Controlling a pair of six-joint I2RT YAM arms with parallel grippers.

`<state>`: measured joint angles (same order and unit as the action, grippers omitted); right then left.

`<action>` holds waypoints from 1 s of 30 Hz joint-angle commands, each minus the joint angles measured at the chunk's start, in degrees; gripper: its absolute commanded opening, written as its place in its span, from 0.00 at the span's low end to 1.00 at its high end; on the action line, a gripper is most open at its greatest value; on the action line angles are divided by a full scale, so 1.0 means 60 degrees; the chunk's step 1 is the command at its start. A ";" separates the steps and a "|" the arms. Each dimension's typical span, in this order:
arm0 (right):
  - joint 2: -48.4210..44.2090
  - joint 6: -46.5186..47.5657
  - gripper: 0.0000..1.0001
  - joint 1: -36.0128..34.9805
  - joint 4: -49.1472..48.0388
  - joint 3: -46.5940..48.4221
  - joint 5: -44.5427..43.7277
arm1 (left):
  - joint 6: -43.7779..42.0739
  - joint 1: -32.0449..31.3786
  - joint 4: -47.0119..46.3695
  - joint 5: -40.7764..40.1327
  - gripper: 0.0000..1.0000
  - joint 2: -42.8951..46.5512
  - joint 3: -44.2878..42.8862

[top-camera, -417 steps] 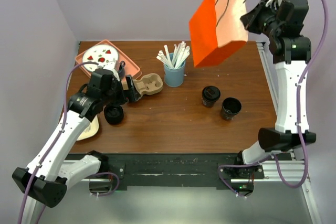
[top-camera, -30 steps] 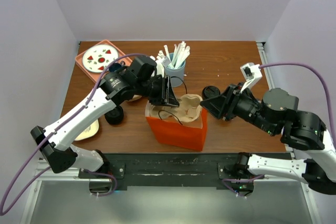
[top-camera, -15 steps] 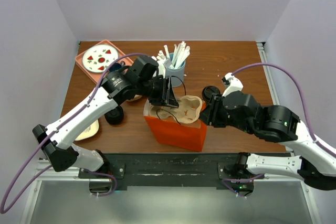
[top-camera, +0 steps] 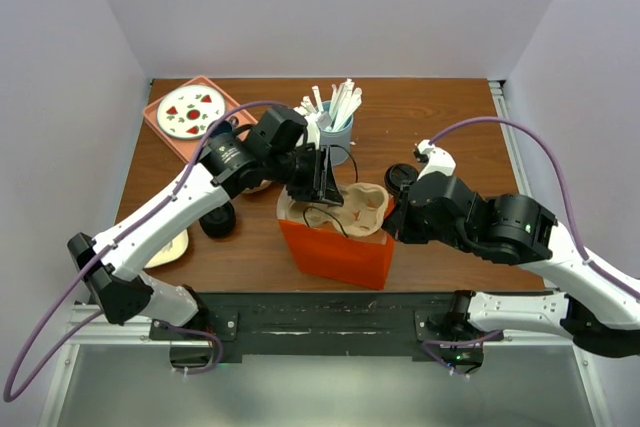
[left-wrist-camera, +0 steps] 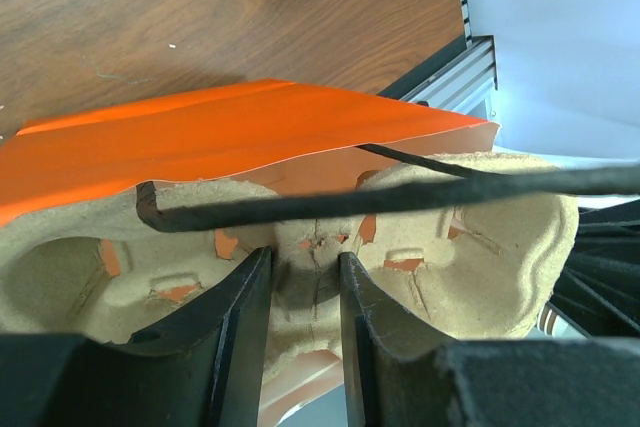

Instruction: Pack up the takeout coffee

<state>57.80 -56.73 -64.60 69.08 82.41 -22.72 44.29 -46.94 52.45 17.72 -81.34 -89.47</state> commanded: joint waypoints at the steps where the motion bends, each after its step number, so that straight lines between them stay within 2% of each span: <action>1: -0.0039 -0.0023 0.03 -0.0030 0.0425 0.0400 -0.0476 | -0.0204 -0.0072 0.0458 -0.0183 0.24 -0.0154 -0.0337; 4: 0.0020 -0.0022 0.00 -0.0030 0.0615 0.0503 -0.0549 | -0.0219 -0.0102 0.0531 -0.0301 0.24 -0.0212 -0.0381; 13: 0.0210 -0.0213 0.00 -0.0030 0.1348 0.0928 -0.0871 | -0.0307 -0.0321 0.1044 -0.0799 0.23 -0.0622 -0.0747; 23: -0.0156 0.0138 0.00 -0.0030 0.0528 0.0372 -0.0711 | -0.0263 -0.0731 0.1483 -0.1209 0.25 -0.1443 -0.1392; 30: -0.0258 0.0226 0.00 -0.0030 0.0630 0.0283 -0.0798 | -0.0102 -0.0790 0.1908 -0.1517 0.26 -0.1809 -0.1582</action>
<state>57.17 -55.86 -64.60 74.04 84.49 -25.56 43.81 -51.46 60.14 10.61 -91.18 -96.66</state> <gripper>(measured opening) 0.007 0.344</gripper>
